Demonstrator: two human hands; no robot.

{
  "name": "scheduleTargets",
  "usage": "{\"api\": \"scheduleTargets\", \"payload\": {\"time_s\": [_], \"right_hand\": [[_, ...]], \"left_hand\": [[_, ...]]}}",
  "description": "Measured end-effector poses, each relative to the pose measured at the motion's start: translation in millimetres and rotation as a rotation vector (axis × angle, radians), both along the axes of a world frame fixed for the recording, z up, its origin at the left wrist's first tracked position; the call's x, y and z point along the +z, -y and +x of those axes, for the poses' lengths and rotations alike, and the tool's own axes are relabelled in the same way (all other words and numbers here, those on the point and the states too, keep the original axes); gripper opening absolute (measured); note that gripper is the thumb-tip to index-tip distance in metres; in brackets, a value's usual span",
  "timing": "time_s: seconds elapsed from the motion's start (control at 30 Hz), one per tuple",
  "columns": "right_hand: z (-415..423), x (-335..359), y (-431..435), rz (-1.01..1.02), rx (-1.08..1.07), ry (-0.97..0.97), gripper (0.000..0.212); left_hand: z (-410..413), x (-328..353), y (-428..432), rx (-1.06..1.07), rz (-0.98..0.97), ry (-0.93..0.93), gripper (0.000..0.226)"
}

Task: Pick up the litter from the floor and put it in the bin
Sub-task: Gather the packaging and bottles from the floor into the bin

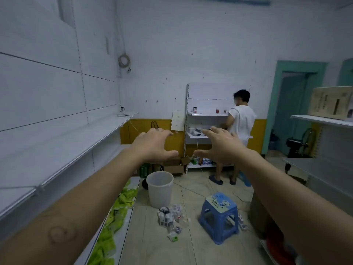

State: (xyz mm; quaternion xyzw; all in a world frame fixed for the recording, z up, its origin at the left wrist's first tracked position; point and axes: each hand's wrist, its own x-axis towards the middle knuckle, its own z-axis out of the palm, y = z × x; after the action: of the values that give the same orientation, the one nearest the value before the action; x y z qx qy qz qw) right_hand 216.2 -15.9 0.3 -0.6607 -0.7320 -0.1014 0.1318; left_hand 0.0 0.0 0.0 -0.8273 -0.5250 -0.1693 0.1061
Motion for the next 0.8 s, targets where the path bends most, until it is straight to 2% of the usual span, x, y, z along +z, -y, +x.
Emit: {"api": "scheduleTargets", "payload": {"time_s": [0.43,0.8], "right_hand": [[-46,-32,-199,-0.026,-0.031,0.011,0.089],[-20,-80,-358,-0.075,-0.036,-0.004,0.091]], "left_hand": [[-62,-43,-202,-0.024,-0.041,0.081,0.076],[-43,-87,-353,-0.006,-0.130,0.085,0.076]]}}
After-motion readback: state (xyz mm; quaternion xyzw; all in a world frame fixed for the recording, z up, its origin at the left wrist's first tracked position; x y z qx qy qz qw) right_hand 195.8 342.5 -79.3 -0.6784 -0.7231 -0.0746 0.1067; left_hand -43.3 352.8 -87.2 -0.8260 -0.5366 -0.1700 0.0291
